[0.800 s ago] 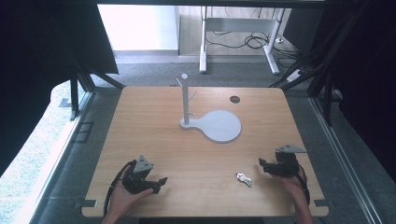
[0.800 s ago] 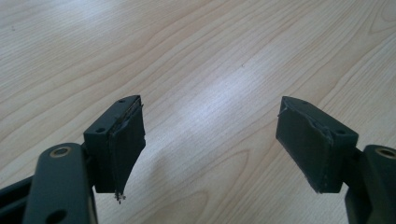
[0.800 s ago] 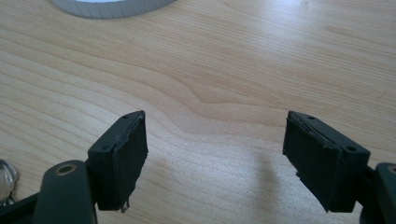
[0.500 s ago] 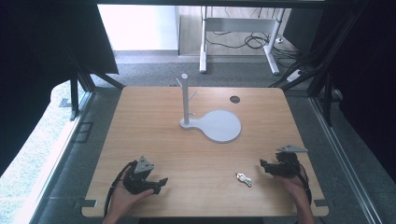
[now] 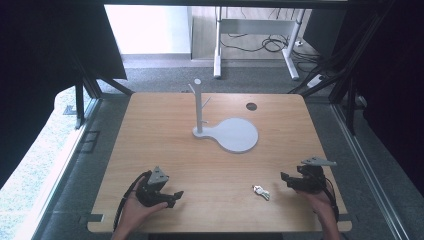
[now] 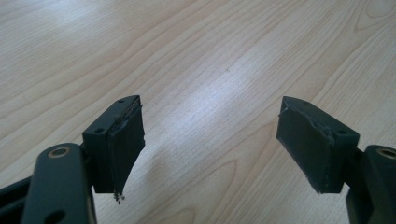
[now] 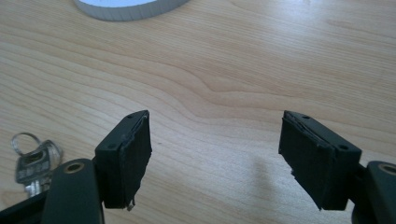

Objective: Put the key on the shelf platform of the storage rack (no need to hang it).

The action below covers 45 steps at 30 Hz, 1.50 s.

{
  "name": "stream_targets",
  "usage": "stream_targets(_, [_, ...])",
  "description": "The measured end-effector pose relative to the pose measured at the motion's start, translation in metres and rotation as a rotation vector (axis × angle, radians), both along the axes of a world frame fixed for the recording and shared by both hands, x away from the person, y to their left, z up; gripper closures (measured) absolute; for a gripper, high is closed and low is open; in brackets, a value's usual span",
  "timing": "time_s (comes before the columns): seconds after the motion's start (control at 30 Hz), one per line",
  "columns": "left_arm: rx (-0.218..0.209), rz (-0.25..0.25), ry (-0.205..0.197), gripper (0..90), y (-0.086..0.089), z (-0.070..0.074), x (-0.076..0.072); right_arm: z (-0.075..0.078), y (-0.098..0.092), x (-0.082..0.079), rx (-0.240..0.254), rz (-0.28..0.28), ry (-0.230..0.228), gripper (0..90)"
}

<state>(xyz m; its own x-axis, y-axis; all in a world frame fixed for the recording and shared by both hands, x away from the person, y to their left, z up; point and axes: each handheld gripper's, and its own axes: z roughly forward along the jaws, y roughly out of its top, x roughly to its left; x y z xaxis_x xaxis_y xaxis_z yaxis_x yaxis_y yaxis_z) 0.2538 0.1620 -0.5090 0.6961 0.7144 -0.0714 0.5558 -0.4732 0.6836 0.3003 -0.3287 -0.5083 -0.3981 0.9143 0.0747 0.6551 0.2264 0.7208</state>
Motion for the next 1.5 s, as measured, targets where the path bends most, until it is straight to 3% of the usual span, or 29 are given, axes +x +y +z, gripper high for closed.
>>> stream_targets(0.27, [0.002, 0.0, 0.007, 23.4, 0.001, -0.001, 0.0, 0.009, 0.007, 0.001, -0.006, 0.053, 0.017, 27.3])
stream_targets(0.67, [-0.013, 0.014, 0.013, 23.5, 0.005, -0.002, -0.004, 0.041, 0.016, 0.005, -0.093, 0.113, 0.081, 30.0])
stream_targets(0.83, [-0.015, 0.034, 0.006, 23.5, 0.012, 0.001, -0.003, 0.052, 0.029, 0.007, -0.13, 0.176, 0.104, 30.6])
stream_targets(1.0, [-0.019, 0.044, -0.008, 23.6, 0.018, 0.005, -0.003, 0.054, 0.044, 0.009, -0.157, 0.238, 0.127, 31.1])
stream_targets(1.13, [-0.02, 0.044, 0.006, 23.5, 0.015, 0.001, -0.003, 0.055, 0.056, 0.01, -0.19, 0.273, 0.156, 32.3])
stream_targets(1.5, [-0.017, 0.028, 0.014, 23.5, 0.012, -0.002, -0.004, 0.058, 0.088, 0.016, -0.263, 0.333, 0.227, 37.3])
